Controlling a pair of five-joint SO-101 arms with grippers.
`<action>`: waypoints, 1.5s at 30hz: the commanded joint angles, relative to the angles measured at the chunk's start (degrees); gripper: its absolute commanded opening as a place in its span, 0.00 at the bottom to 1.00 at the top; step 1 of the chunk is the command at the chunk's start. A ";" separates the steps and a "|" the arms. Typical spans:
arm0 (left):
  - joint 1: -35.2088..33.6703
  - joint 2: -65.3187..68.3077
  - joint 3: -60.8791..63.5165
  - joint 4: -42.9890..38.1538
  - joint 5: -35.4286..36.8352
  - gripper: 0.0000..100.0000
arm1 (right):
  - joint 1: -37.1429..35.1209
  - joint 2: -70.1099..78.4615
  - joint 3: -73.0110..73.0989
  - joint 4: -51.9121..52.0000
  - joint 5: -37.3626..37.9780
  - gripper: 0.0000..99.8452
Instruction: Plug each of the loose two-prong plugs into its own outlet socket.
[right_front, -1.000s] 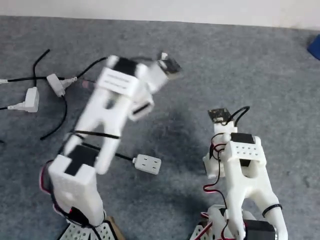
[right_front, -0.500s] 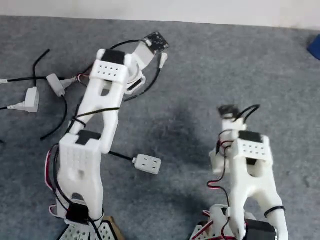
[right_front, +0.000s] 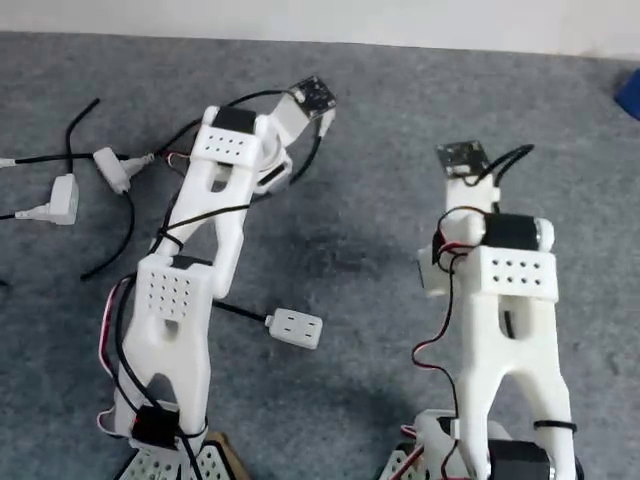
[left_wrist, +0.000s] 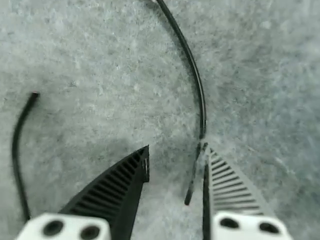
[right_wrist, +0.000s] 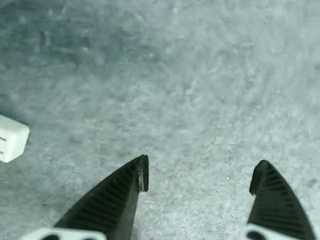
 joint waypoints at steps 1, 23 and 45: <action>-0.66 0.48 -2.24 -0.88 -0.53 0.19 | -0.75 -1.45 0.04 -1.27 -0.79 0.32; 0.04 8.04 -1.89 1.32 -6.42 0.03 | -0.75 -1.45 0.40 -0.75 -0.44 0.32; 13.93 -2.77 -25.36 27.69 -3.60 0.01 | 21.67 -1.36 9.27 -10.07 7.03 0.32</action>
